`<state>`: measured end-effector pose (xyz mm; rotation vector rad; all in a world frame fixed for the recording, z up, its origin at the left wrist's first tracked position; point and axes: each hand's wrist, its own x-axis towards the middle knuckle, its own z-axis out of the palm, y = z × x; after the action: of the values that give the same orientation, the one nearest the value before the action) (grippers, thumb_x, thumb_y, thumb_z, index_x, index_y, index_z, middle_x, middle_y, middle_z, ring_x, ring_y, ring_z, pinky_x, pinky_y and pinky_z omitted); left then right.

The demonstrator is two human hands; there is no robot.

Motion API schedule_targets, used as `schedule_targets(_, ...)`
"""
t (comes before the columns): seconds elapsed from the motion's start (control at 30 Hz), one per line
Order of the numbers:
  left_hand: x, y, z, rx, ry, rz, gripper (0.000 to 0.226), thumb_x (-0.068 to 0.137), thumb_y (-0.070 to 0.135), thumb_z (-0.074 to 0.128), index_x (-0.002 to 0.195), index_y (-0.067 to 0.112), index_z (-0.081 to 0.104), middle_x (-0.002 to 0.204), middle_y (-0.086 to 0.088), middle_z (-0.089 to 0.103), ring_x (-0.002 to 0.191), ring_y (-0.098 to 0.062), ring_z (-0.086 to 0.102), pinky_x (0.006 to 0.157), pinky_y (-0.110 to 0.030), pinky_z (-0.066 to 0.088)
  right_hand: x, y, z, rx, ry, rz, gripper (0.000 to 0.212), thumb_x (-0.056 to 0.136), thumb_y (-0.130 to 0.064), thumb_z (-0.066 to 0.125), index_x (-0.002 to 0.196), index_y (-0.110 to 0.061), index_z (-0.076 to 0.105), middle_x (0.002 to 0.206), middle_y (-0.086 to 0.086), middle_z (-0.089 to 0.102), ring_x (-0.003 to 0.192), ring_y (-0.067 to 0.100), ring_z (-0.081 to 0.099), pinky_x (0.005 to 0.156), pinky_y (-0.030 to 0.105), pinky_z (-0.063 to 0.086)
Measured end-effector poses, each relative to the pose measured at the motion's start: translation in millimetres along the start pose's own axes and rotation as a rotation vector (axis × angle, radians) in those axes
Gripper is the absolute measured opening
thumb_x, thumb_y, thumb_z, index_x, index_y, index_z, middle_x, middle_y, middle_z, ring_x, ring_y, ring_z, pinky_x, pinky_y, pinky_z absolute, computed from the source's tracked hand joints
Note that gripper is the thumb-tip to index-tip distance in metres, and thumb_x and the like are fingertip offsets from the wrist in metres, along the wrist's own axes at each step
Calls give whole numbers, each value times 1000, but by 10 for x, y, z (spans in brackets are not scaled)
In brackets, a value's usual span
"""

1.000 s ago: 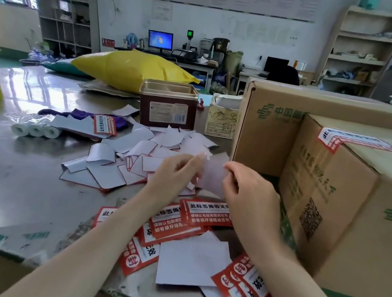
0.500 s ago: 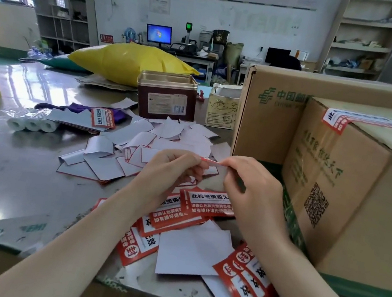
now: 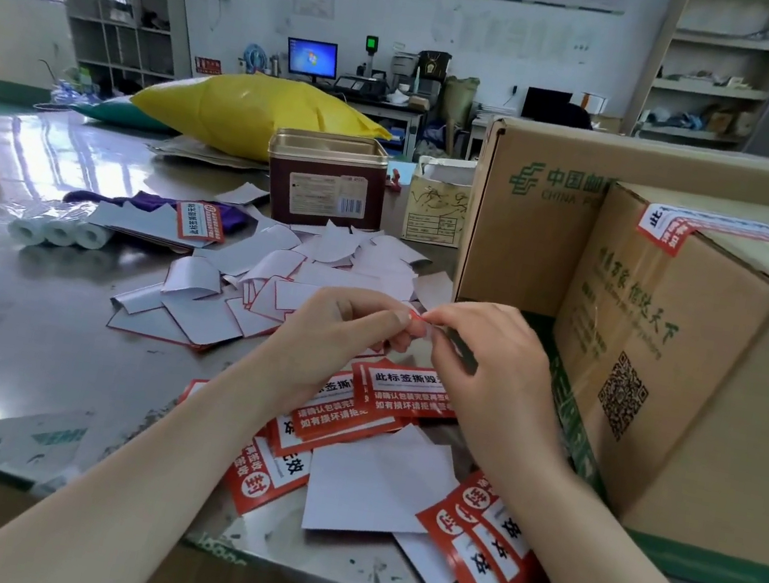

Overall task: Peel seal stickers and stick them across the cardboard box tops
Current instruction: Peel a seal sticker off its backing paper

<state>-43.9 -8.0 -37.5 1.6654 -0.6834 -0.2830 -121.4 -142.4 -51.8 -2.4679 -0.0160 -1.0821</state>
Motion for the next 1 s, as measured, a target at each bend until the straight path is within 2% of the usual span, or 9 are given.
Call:
schedule_targets(0.07,-19,15,6,49,-2,21,22,91,25,54,84,22,75,85,-5,72,85,-19,66,79,-24,54,2,-10,-7,4,16,-12,23,85,-23,52,96,-13,69,92,2,70,92,20,60,78,39,50)
schedule_targets(0.17,-46,36,12,129,20,43,23,92,28,53,86,24,74,82,3,72,80,-10,67,67,-11,51,2,-9,-10,4,6,-16,26,85,-27,49,95,-14,69,91,1,69,91,19,60,78,37,49)
schedule_targets(0.23,-56,39,15,149,29,58,23,92,29,52,86,25,74,81,7,72,78,-5,67,64,-8,49,-2,-4,-5,-3,1,-19,26,85,-28,49,95,-15,69,91,1,69,91,19,59,78,37,49)
schedule_targets(0.5,-63,38,34,195,44,112,20,92,27,53,86,30,71,82,11,70,81,-1,64,68,-7,49,-9,3,0,-22,4,-29,24,85,-25,50,95,-15,69,92,1,69,91,20,60,79,38,49)
schedule_targets(0.67,-69,46,41,156,44,115,19,92,25,53,86,28,71,82,8,70,80,-1,63,65,-4,46,-3,7,12,-9,-6,-4,17,87,-17,60,100,-12,69,97,4,70,96,21,59,82,40,49)
schedule_targets(0.83,-58,37,42,138,8,95,18,90,26,56,87,28,74,81,5,72,79,-7,66,67,-10,50,6,35,15,-13,35,-5,20,86,-21,53,94,-15,70,91,2,70,91,20,60,76,40,51)
schedule_targets(1.0,-45,13,28,52,36,45,17,89,27,58,87,22,74,79,5,73,73,-8,68,62,-12,51,-2,31,-4,-12,60,-7,18,86,-19,54,94,-14,70,91,2,70,91,20,60,76,38,50)
